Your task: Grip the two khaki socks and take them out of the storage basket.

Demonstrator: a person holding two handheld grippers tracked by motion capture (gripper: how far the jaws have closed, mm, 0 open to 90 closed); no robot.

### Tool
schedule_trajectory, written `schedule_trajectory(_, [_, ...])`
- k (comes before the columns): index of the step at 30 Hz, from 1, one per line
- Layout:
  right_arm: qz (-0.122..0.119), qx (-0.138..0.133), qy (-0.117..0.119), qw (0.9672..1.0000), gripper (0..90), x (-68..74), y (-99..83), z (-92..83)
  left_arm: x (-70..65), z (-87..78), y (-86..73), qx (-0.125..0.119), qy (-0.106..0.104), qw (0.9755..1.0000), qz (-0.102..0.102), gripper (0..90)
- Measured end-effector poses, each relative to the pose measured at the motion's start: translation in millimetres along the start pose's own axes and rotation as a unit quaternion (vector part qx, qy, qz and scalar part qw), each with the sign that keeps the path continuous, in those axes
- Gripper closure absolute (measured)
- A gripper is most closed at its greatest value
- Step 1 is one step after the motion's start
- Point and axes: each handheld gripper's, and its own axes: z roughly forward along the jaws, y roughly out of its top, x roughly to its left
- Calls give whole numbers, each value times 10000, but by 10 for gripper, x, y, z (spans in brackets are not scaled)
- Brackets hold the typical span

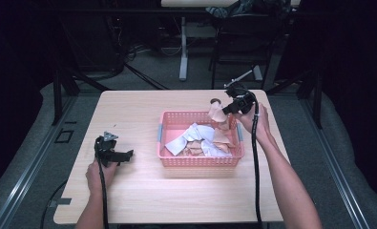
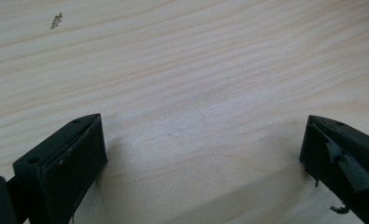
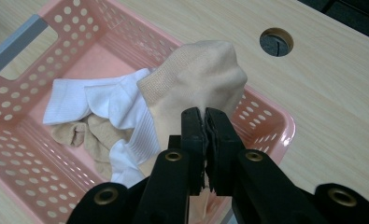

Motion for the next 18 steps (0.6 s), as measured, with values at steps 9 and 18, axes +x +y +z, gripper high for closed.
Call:
schedule_trajectory(9, [81,-108,104,9999,863,-32,-14,-105,0,1,0,-3,-2,10000,-3,1])
schedule_trajectory(18, [81,-186,157,9997,863,-46,-7,-196,0,0,0,-3,0,10000,0,1])
